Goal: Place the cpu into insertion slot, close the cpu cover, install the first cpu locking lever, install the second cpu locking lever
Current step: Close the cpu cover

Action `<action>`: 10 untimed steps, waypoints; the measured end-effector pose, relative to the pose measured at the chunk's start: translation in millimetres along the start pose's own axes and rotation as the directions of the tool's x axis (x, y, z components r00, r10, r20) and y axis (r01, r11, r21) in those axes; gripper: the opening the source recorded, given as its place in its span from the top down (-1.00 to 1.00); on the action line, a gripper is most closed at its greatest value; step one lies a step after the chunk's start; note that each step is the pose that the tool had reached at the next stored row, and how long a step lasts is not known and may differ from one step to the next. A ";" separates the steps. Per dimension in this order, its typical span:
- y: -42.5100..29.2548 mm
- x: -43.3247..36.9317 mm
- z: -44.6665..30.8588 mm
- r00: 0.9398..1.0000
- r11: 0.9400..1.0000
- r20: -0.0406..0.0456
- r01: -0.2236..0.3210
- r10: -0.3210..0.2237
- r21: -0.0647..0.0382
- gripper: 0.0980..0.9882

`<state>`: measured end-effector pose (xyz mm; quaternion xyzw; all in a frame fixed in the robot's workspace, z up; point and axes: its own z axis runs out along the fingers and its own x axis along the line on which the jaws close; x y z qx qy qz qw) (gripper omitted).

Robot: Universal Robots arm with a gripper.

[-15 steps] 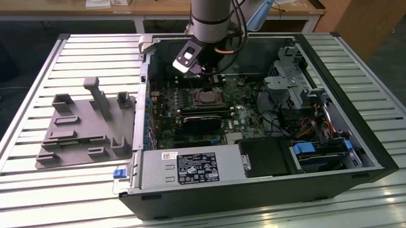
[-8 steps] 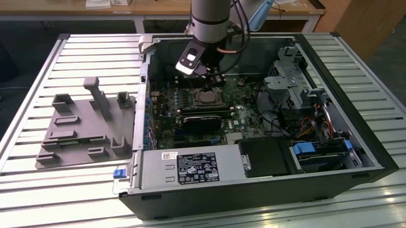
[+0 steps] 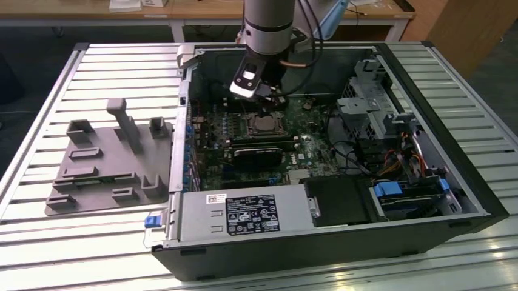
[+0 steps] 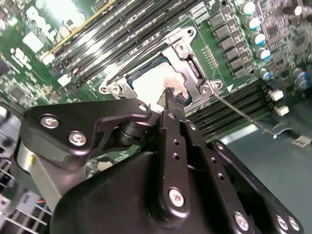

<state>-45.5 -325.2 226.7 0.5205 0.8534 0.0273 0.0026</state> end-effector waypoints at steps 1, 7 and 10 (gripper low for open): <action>0.0 0.0 0.0 1.000 1.000 -0.001 0.018 -0.018 0.000 0.98; 0.0 0.0 0.0 0.992 0.992 -0.006 0.125 -0.125 0.003 0.98; 0.0 0.0 0.0 0.985 0.985 -0.009 0.173 -0.173 0.003 0.98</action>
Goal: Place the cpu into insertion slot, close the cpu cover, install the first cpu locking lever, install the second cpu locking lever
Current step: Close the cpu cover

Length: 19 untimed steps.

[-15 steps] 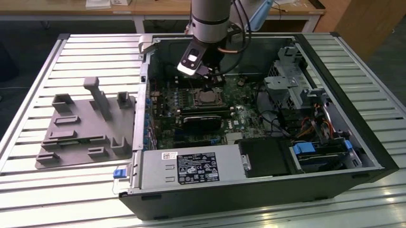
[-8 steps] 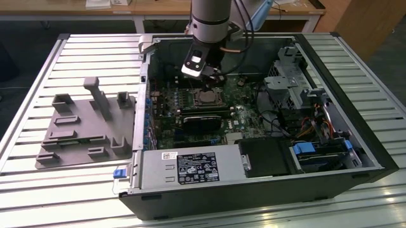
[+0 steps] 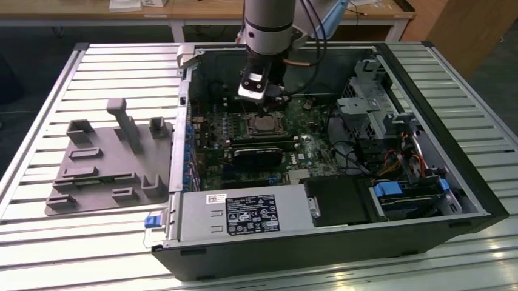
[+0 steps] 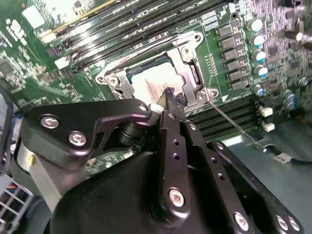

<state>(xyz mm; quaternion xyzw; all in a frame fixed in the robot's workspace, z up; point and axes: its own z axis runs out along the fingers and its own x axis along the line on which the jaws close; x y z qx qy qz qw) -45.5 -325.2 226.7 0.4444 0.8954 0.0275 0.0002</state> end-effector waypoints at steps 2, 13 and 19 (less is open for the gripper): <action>0.0 0.0 0.0 1.000 1.000 -0.002 0.032 -0.032 0.001 0.98; 0.0 0.0 0.0 0.979 0.979 -0.011 0.204 -0.204 0.004 0.98; 0.0 0.0 0.0 0.951 0.951 -0.016 0.310 -0.310 0.005 0.98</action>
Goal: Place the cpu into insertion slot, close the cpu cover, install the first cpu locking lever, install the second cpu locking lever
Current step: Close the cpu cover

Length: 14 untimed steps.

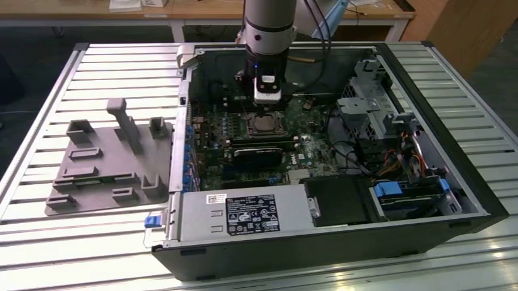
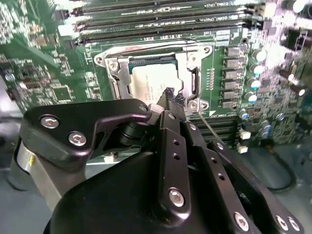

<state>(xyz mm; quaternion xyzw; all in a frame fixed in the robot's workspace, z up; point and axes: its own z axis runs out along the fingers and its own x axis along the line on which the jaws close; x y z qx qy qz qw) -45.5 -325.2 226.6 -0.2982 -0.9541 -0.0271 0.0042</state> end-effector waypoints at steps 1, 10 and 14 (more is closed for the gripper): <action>0.0 0.0 0.0 1.000 1.000 -0.001 0.018 -0.018 0.000 0.98; 0.0 0.0 0.4 0.984 0.984 -0.009 0.180 -0.180 0.003 0.98; 0.0 0.0 1.1 0.968 0.968 -0.013 0.252 -0.252 0.004 0.98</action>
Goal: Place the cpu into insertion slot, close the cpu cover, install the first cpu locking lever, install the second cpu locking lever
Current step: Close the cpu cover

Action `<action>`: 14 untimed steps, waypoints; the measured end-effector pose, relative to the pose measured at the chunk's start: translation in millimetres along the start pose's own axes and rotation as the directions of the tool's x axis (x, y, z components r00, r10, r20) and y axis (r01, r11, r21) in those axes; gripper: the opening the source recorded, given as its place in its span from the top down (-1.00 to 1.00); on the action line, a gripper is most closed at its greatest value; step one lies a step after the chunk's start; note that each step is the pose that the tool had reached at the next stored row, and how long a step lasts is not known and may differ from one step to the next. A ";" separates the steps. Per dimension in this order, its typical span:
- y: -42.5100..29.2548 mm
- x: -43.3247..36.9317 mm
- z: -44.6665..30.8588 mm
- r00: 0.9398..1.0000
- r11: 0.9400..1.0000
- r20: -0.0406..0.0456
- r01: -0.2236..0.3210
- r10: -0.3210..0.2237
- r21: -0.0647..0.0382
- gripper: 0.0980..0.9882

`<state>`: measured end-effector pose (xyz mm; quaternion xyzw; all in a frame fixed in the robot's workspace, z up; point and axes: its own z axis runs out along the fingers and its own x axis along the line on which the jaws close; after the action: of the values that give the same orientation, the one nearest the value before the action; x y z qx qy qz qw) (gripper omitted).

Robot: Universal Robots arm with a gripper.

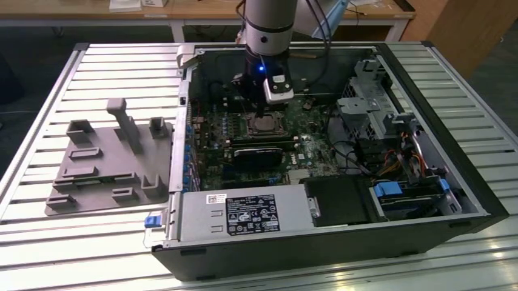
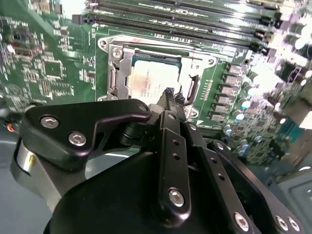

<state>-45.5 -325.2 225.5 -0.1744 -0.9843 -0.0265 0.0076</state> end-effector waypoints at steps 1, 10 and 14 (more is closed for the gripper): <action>0.0 0.0 0.2 1.000 1.000 -0.001 0.018 -0.018 0.000 0.98; -0.1 0.0 2.3 0.988 0.988 0.018 0.156 -0.156 -0.002 0.98; -0.7 1.5 2.7 0.984 0.986 0.064 0.164 -0.164 -0.006 0.98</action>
<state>-47.2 -325.2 222.8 -0.0936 -0.9949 -0.0269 -0.0268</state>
